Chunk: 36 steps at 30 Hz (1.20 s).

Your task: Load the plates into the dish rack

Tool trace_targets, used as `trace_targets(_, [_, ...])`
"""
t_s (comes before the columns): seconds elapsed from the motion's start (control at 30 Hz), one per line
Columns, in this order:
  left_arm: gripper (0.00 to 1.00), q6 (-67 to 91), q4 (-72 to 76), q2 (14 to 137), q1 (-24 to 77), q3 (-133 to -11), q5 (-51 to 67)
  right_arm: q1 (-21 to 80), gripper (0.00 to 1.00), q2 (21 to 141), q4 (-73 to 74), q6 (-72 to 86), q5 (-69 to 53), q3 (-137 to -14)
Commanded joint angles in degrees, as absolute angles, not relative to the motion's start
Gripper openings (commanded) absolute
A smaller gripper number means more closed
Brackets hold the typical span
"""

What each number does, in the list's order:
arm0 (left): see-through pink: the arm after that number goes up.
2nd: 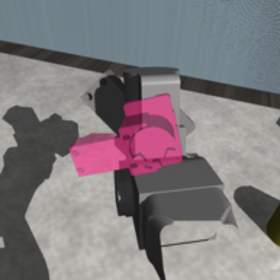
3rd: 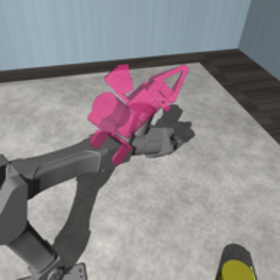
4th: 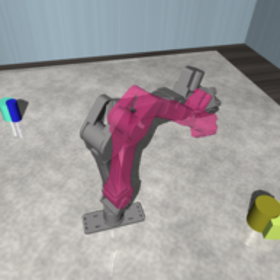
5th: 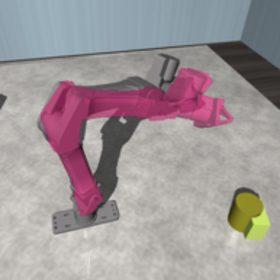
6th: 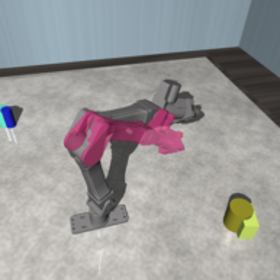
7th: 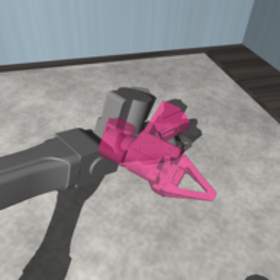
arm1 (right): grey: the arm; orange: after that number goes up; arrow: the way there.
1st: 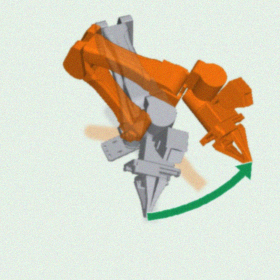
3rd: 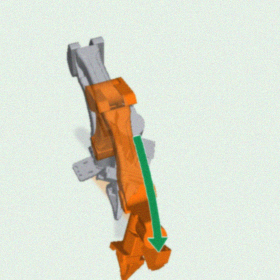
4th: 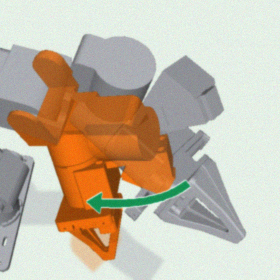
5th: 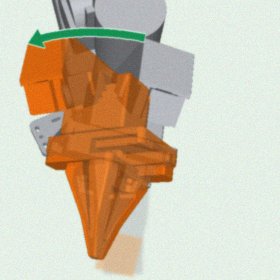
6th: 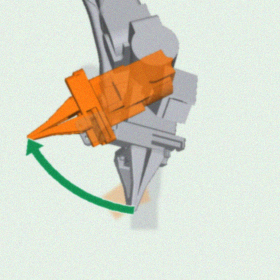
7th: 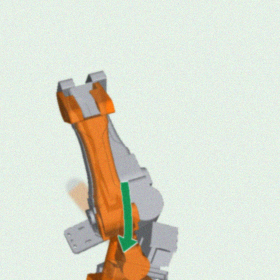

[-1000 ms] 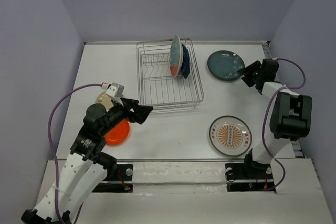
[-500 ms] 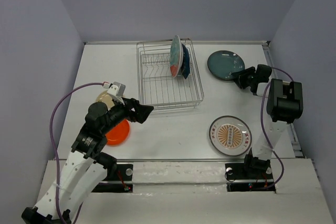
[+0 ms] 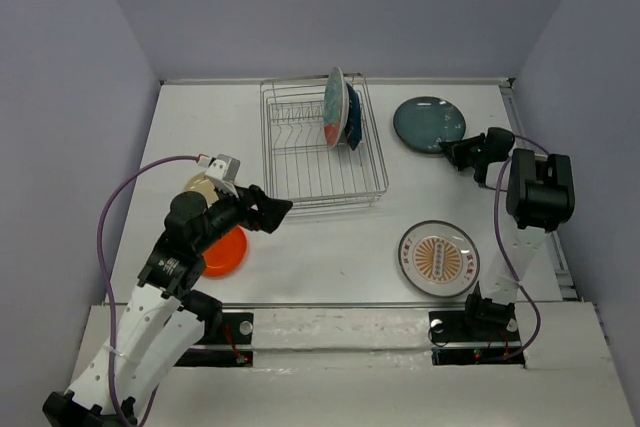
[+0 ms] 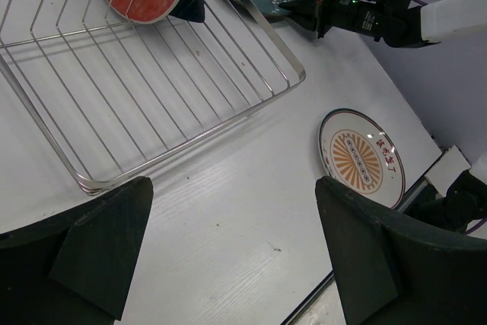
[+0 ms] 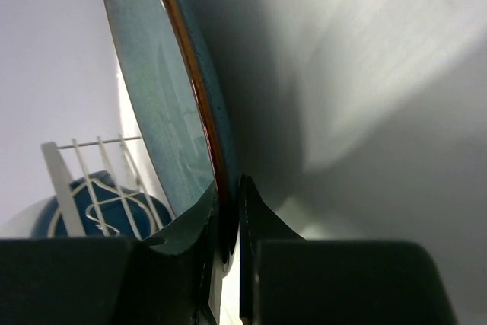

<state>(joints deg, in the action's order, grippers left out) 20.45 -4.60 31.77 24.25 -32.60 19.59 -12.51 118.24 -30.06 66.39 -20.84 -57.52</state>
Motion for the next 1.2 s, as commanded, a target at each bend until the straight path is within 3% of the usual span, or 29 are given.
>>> trace_targets(0.0, [0.99, 19.95, -2.55, 31.73, 23.64, -32.87, 20.74, -12.57, 0.07, 102.01, -26.4, 57.5, -13.46, -55.81])
trace_targets(0.27, [0.99, 20.04, -2.29, 30.76, 23.47, -32.7, 21.01, -5.46, 0.07, 76.41, -9.33, 37.47, 5.42, -62.9])
trace_targets(0.47, [0.99, 20.13, -2.37, 29.36, 23.47, -32.7, 20.92, 10.68, 0.07, 70.75, 2.7, 26.65, 20.1, -75.48])
trace_targets(0.67, [0.99, 20.3, -2.81, 27.69, 23.29, -32.87, 19.26, 27.4, 0.07, 78.91, 10.63, 18.83, 34.06, -95.86])
trace_targets(0.8, [0.99, 20.39, -3.78, 26.55, 23.29, -33.13, 16.97, 39.87, 0.07, 91.89, 10.9, 13.11, 46.2, -111.57])
trace_targets(1.17, [0.99, 20.66, -5.45, 23.91, 25.84, -33.57, 12.13, 49.56, 0.07, 119.43, 11.17, -4.99, 62.66, -145.69])
